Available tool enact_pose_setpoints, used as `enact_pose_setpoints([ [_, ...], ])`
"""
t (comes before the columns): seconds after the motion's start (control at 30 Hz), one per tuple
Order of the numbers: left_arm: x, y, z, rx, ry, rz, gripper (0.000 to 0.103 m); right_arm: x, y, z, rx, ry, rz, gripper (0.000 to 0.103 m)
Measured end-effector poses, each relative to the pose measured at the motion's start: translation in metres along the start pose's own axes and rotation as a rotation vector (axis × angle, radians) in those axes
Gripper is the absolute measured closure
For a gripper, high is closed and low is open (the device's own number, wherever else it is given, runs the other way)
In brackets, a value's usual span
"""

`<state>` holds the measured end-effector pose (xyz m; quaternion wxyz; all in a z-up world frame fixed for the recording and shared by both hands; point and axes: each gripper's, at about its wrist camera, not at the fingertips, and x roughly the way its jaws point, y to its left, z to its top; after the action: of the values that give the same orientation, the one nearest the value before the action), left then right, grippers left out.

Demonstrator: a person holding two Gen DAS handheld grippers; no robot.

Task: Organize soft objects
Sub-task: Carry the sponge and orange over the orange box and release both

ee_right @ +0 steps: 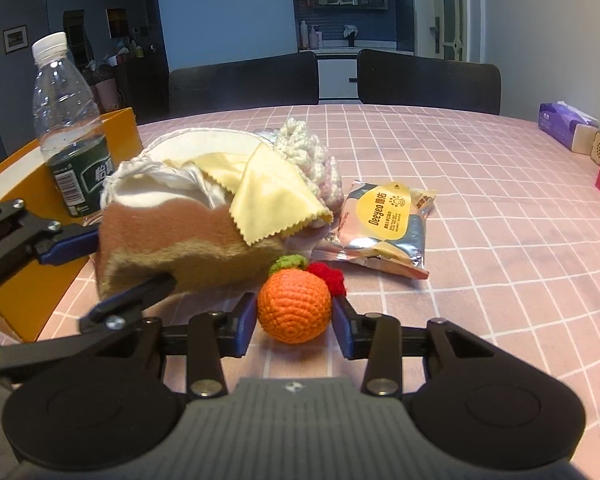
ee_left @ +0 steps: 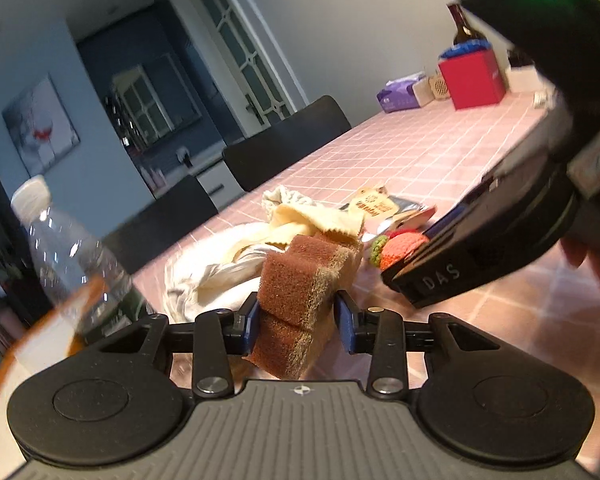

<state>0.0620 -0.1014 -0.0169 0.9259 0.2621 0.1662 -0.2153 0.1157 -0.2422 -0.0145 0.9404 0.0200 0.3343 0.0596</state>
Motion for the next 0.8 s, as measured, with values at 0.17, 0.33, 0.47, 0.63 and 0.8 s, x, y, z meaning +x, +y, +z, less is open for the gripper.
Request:
enact_pose_setpoints([
  [0.17,-0.016,0.017,0.001,-0.112,0.041,-0.043,0.060,-0.007,0.002,-0.008,-0.003,0.009,0.001,0.062],
  [0.33,-0.042,0.031,-0.003,-0.200,0.032,-0.071,0.060,-0.021,0.011,-0.014,-0.026,-0.003,0.020,0.063],
  [0.47,-0.065,0.044,-0.008,-0.266,0.018,-0.090,0.060,-0.040,0.021,-0.016,-0.056,-0.030,0.035,0.062],
  [0.63,-0.104,0.062,-0.005,-0.319,-0.043,-0.073,0.060,-0.066,0.032,-0.013,-0.081,-0.065,0.083,0.062],
  [0.8,-0.136,0.096,-0.004,-0.355,-0.084,0.004,0.060,-0.094,0.050,0.003,-0.098,-0.131,0.238,0.062],
])
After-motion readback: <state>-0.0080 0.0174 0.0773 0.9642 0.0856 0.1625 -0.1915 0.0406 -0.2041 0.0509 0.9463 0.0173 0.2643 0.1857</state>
